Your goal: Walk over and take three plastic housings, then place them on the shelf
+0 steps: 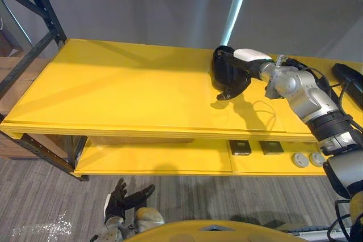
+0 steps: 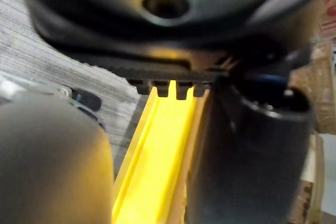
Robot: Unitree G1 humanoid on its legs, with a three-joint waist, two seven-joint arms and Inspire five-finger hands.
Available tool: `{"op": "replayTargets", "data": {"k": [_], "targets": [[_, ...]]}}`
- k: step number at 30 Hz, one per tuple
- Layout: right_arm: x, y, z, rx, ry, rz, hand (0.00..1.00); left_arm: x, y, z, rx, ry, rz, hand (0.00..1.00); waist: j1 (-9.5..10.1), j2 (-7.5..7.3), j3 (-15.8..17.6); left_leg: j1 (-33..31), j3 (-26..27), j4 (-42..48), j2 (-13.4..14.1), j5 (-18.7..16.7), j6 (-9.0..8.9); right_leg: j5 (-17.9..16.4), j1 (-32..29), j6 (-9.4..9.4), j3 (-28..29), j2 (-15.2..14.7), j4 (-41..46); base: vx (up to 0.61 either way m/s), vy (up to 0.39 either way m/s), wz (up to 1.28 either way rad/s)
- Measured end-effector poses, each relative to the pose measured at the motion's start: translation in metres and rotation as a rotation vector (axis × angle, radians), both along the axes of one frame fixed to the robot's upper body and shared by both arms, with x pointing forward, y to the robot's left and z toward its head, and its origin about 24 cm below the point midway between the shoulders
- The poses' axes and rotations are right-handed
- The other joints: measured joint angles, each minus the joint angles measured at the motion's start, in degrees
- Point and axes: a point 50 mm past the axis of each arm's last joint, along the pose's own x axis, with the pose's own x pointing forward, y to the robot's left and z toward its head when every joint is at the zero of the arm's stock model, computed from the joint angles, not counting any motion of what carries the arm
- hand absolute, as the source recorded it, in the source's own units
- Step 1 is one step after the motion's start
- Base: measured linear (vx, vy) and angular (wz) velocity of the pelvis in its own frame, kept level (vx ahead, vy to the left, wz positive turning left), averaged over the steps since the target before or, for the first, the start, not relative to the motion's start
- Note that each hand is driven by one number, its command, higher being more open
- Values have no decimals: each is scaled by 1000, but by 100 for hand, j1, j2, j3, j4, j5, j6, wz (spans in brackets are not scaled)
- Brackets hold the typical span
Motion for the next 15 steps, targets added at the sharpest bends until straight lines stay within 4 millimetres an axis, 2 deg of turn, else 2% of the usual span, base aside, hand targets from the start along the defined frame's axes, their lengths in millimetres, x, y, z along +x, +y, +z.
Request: {"op": "replayTargets", "data": {"k": [6,15], "targets": [[4,-3,-11,-74,148,-12,100,0,1,-1,-4,4,-8,100,10,0,0,9,6,0,12,1,-3,-3,0,-5,7,9,-10,0,0,0],[9,-8,-11,-157,218,-27,100,-1,2,-2,-3,19,-14,100,9,-1,0,30,50,0,32,-5,-10,-5,-13,-9,51,21,-31,1,1,-1]]}}
